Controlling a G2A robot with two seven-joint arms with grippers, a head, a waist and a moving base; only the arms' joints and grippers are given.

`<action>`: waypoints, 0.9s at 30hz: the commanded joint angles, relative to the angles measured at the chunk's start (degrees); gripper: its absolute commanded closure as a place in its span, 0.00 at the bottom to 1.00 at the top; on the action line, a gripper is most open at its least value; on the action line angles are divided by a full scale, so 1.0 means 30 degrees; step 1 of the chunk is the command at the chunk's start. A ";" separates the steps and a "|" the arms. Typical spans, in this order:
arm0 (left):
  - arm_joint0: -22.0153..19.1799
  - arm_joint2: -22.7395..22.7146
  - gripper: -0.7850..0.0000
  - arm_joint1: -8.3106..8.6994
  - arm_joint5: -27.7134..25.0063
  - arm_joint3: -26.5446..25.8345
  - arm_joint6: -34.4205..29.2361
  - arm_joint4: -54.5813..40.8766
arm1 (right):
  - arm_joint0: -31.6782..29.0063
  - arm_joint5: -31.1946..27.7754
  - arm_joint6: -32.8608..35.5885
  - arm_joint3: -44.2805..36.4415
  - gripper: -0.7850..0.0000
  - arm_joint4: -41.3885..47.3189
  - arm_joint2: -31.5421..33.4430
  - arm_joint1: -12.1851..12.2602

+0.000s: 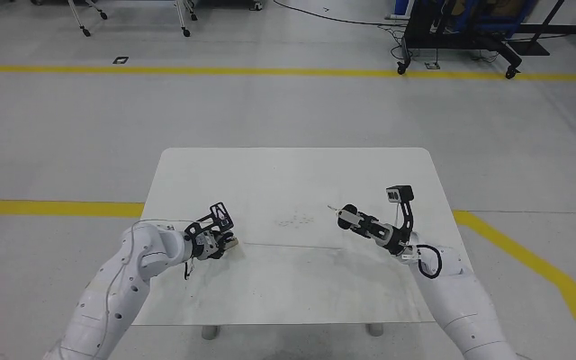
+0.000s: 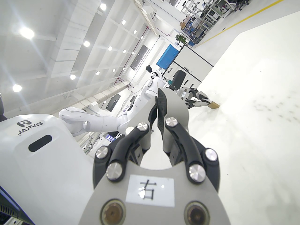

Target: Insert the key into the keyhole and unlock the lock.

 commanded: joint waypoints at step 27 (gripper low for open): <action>-0.0182 0.0176 1.00 0.0183 0.0321 0.0415 0.0963 -0.0360 | 0.0000 0.0000 0.0000 0.0000 1.00 0.0000 0.0000 0.0000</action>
